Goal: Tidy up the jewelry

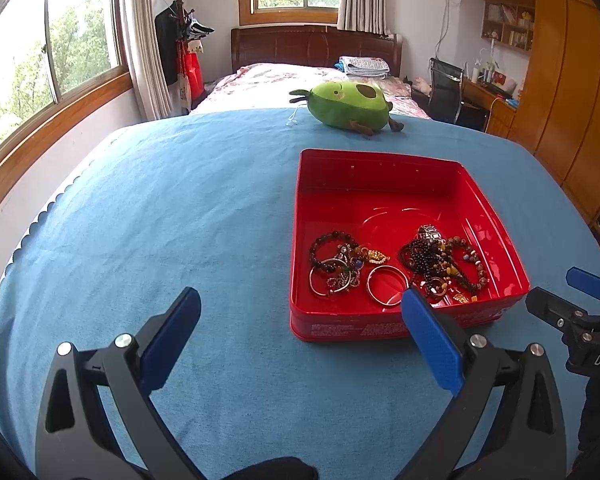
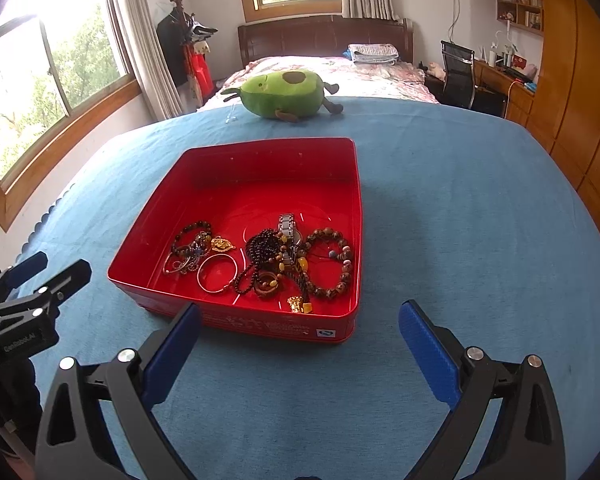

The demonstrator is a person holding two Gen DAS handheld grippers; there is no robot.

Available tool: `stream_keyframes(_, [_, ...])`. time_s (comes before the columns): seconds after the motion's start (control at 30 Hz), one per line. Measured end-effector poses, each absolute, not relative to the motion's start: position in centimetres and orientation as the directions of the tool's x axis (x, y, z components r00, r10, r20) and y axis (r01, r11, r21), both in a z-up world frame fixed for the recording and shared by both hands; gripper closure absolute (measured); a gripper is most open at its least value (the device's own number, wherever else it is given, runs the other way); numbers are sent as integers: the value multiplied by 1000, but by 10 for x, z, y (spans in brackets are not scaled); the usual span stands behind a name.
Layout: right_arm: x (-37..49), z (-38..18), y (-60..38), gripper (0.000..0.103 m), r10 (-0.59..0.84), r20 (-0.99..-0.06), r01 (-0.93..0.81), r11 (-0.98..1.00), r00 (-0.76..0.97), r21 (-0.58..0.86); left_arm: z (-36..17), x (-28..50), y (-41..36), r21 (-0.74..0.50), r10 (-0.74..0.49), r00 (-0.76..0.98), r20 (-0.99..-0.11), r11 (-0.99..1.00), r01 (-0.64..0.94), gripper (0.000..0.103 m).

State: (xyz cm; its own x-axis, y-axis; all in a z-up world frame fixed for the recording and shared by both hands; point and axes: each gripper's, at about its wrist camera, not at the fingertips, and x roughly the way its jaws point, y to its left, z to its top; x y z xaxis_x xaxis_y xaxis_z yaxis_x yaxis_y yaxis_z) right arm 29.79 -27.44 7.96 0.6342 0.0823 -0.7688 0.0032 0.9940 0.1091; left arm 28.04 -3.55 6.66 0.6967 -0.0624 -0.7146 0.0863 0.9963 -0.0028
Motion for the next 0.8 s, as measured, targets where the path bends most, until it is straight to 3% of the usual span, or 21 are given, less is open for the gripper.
stream_keyframes(0.8, [302, 72, -272, 4, 83, -780, -9, 995, 620, 99, 64, 282, -37, -8, -73, 691, -719, 995, 98, 4])
